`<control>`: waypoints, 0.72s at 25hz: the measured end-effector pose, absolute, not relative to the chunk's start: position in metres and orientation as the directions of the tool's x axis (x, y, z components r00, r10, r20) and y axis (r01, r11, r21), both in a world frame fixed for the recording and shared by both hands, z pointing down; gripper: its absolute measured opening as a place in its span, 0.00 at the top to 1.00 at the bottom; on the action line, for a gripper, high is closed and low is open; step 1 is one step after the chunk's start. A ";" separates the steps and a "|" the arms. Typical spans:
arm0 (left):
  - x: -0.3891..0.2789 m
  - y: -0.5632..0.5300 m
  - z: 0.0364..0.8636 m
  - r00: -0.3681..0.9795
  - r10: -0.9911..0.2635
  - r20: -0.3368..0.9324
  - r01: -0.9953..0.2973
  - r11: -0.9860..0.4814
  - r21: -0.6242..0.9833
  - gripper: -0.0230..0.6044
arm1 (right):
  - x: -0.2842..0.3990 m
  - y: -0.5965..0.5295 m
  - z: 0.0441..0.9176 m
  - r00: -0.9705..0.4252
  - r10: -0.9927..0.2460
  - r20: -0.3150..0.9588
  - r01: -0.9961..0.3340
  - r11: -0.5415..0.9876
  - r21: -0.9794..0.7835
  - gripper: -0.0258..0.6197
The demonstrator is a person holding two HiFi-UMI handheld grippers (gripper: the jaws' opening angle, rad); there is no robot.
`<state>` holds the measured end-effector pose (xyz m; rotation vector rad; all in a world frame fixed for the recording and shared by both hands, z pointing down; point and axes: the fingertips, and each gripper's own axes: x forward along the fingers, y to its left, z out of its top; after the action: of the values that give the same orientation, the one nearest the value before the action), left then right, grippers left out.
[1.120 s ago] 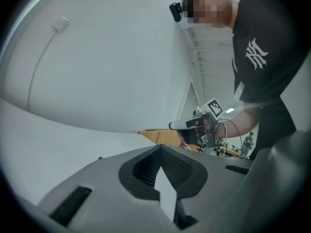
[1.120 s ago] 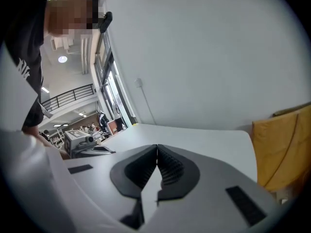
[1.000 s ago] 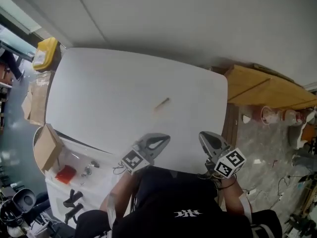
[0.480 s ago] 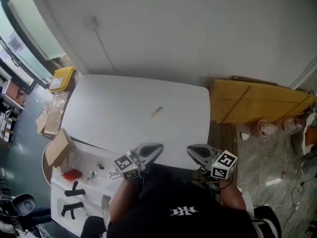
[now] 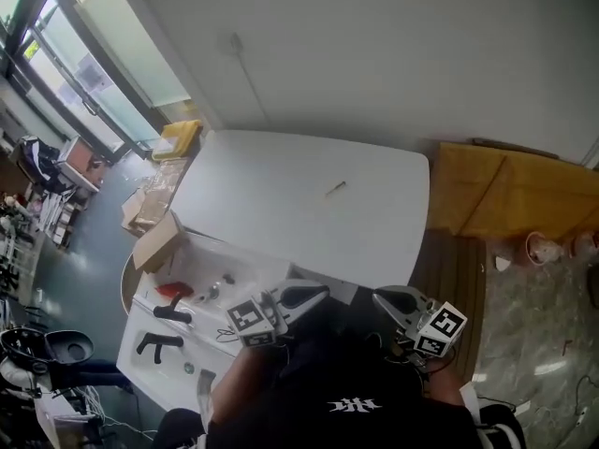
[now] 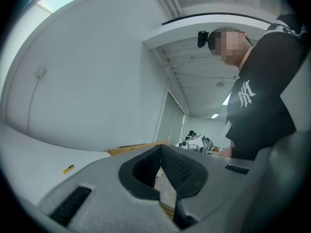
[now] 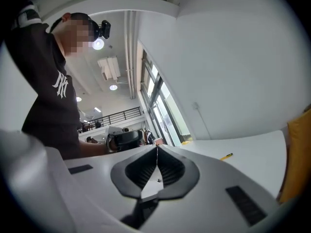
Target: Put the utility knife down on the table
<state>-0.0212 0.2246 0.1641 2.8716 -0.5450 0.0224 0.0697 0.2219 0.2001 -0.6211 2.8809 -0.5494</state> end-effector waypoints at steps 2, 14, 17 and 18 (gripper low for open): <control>-0.025 0.240 0.156 0.935 -0.351 0.050 -0.354 -0.918 0.179 0.96 | 0.064 0.240 0.192 -0.898 -0.436 -0.056 -0.392 0.854 -0.343 0.95; -0.095 0.370 0.174 0.960 -0.270 -0.078 -0.246 -0.941 0.232 0.95 | 0.002 0.375 0.171 -0.826 -0.563 0.016 -0.535 0.775 -0.338 0.95; -0.115 0.407 0.201 0.960 -0.266 -0.084 -0.229 -0.924 0.306 0.95 | -0.028 0.412 0.182 -0.829 -0.557 0.058 -0.540 0.767 -0.347 0.95; -0.118 0.417 0.207 0.961 -0.260 -0.094 -0.216 -0.918 0.332 0.95 | -0.036 0.423 0.184 -0.830 -0.553 0.075 -0.542 0.767 -0.345 0.95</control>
<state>-0.1183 0.4165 0.2068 2.7893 -0.3471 -0.1949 -0.0359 0.4231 0.1841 -0.9055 2.9238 -0.5556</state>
